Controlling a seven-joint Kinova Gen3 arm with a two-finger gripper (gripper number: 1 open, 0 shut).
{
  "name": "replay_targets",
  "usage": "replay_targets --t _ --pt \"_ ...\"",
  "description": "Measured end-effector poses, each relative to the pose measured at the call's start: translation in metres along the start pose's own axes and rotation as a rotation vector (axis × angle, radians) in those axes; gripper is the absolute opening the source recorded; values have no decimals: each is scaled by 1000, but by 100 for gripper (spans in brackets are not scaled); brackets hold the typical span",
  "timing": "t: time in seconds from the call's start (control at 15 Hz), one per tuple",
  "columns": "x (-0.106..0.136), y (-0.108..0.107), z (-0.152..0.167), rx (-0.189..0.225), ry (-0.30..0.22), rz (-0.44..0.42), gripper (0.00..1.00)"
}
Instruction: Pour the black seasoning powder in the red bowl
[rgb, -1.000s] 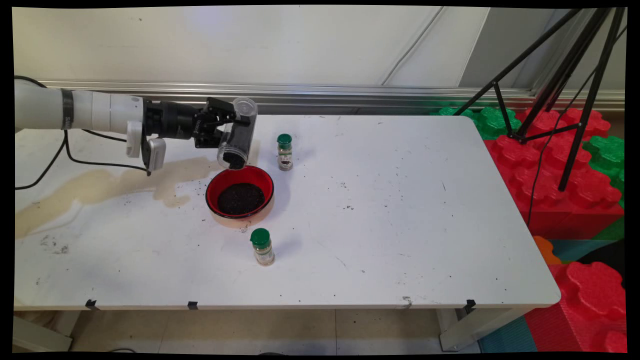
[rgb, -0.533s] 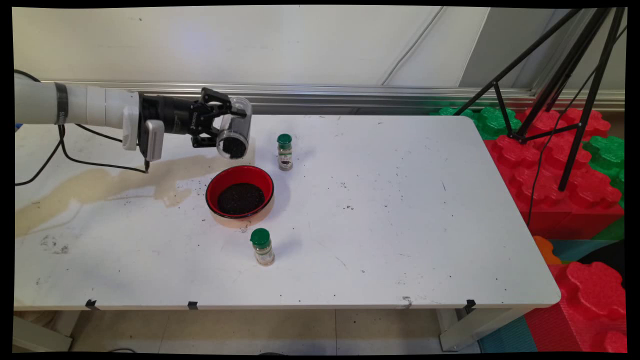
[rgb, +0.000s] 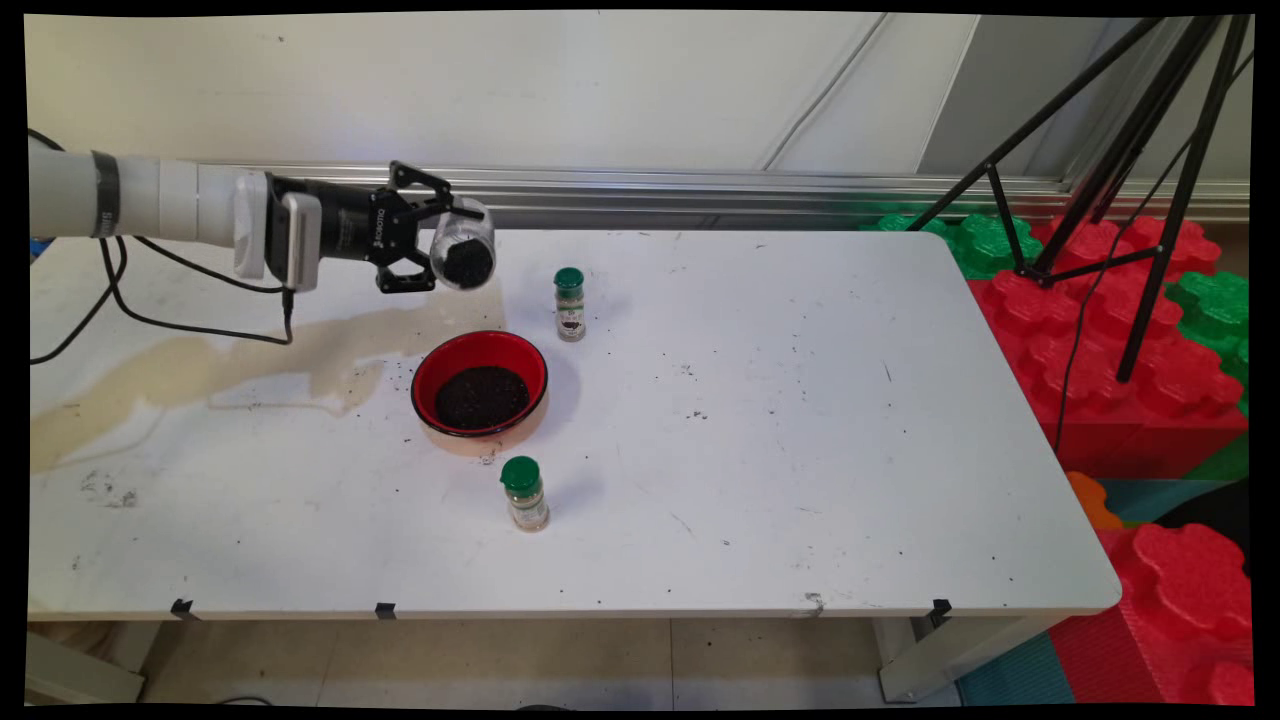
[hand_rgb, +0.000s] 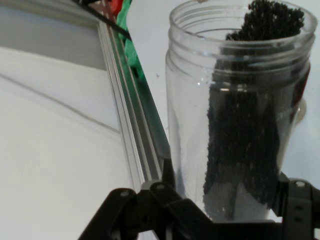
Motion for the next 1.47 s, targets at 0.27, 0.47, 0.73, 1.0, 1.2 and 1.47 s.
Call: replay_targets --t 0.27,0.47,0.73,1.0,1.2,1.47 --pt "-1 -5 -10 8 -14 -201 0" --pt "-2 -7 -16 15 -23 -309 0" --pt "-6 -9 -29 43 -43 -531 0" --pt "-10 -7 -40 65 -52 -717 0" --pt "-15 -2 -48 80 -56 -847 0" --pt "-22 9 -57 102 -55 -1000 0"
